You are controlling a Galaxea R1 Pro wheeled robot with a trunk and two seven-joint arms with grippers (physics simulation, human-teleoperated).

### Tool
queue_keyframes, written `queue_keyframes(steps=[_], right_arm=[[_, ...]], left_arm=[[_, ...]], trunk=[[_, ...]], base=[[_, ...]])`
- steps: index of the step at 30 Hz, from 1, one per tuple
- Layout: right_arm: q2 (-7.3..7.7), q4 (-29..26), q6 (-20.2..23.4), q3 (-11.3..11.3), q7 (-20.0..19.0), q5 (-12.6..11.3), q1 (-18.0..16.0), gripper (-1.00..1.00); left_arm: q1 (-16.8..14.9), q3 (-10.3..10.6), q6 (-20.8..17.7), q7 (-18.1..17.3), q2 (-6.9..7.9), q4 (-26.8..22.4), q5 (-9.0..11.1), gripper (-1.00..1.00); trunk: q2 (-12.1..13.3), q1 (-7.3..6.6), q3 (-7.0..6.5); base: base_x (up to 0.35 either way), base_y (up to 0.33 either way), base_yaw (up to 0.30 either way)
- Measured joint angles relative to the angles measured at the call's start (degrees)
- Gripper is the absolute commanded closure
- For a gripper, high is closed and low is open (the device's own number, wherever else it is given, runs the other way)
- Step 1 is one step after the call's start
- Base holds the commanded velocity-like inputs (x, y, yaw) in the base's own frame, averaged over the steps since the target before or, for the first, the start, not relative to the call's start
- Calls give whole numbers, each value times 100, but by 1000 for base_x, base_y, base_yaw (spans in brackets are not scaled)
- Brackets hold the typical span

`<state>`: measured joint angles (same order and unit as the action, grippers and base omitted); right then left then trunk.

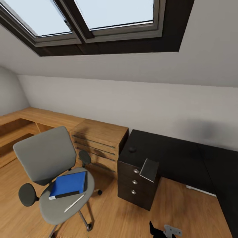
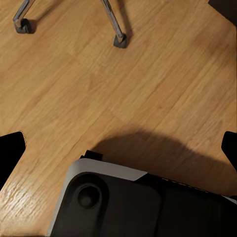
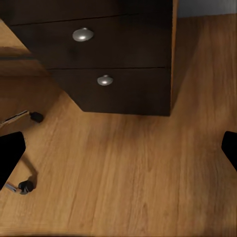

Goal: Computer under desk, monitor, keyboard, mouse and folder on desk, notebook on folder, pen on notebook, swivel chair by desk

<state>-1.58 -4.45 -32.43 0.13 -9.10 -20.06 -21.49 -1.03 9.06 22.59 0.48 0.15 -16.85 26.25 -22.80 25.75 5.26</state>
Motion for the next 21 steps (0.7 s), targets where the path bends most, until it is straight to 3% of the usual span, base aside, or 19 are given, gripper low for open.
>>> queue_keyframes(steps=[21], right_arm=[[0, 0, 0, -6, 0, -8, 0, -100]], left_arm=[[1, 0, 0, 0, 0, 0, 1, -100]], trunk=[[0, 0, 66]], base=[[0, 0, 258]])
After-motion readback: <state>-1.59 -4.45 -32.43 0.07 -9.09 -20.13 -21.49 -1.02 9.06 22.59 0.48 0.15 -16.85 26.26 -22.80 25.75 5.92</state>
